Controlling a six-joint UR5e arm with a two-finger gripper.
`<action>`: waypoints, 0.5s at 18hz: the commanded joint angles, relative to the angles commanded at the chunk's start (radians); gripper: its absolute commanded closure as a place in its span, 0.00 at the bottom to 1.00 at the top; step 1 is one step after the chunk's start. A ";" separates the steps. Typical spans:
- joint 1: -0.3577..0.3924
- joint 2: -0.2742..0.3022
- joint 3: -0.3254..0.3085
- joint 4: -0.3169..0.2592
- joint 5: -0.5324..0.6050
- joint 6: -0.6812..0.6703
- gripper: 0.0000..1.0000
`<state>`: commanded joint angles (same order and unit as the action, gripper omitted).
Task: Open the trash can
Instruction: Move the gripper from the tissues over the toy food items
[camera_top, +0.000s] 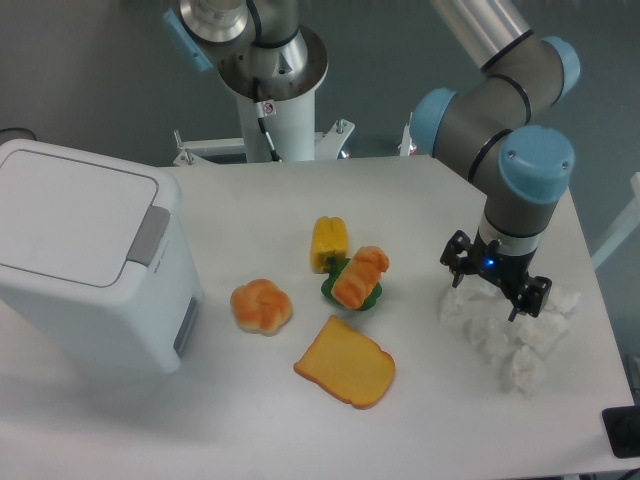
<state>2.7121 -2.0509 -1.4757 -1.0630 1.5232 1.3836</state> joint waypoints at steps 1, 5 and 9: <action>-0.002 0.000 0.000 0.000 0.000 0.000 0.00; -0.008 0.005 0.000 0.002 0.000 0.003 0.00; -0.031 0.011 -0.012 0.000 0.041 -0.003 0.00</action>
<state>2.6815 -2.0402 -1.4879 -1.0630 1.5646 1.3806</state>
